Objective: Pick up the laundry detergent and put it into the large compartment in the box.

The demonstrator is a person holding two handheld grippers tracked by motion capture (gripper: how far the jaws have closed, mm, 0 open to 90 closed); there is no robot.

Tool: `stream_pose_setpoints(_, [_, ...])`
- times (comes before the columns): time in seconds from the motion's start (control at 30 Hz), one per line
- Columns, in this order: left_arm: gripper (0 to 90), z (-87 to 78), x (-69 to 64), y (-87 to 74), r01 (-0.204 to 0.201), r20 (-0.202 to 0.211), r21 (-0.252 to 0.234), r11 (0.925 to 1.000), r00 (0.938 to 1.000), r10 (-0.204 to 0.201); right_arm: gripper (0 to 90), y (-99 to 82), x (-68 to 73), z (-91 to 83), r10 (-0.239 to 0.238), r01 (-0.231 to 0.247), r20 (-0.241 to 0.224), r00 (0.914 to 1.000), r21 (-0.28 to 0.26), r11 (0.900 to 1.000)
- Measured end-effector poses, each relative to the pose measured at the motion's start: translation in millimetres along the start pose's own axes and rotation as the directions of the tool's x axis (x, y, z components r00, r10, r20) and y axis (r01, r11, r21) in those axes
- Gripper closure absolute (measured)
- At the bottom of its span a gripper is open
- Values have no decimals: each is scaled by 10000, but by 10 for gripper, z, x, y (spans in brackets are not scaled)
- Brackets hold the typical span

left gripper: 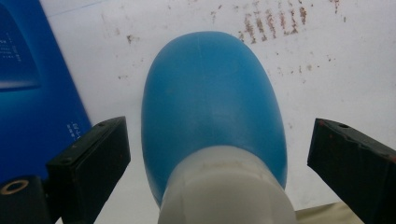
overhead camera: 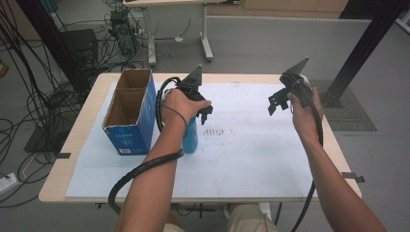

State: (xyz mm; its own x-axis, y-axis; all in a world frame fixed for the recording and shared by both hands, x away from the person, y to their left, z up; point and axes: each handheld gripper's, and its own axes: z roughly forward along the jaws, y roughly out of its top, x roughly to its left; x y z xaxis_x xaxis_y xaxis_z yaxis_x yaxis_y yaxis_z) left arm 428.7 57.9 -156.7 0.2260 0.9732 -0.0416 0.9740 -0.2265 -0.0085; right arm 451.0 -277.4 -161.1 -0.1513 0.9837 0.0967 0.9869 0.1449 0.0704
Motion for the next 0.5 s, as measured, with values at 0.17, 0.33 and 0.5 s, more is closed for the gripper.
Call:
stream_pose_setpoints(0.17, [62, 23, -9, 4, -12, 15, 25, 10000, 10000, 12, 43, 0, -9, 0, 17, -17, -3, 10000, 7, 10000])
stream_pose_setpoints(0.33, [62, 38, -19, 8, -6, -7, 47, 10000, 10000, 6, 44, 2, -9, 6, 33, -33, -14, 10000, 9, 10000])
stream_pose_setpoints(0.5, [62, 31, -19, 6, -9, -27, 32, 10000, 10000, 9, 44, 0, -7, 5, 20, -21, -12, 10000, -7, 10000])
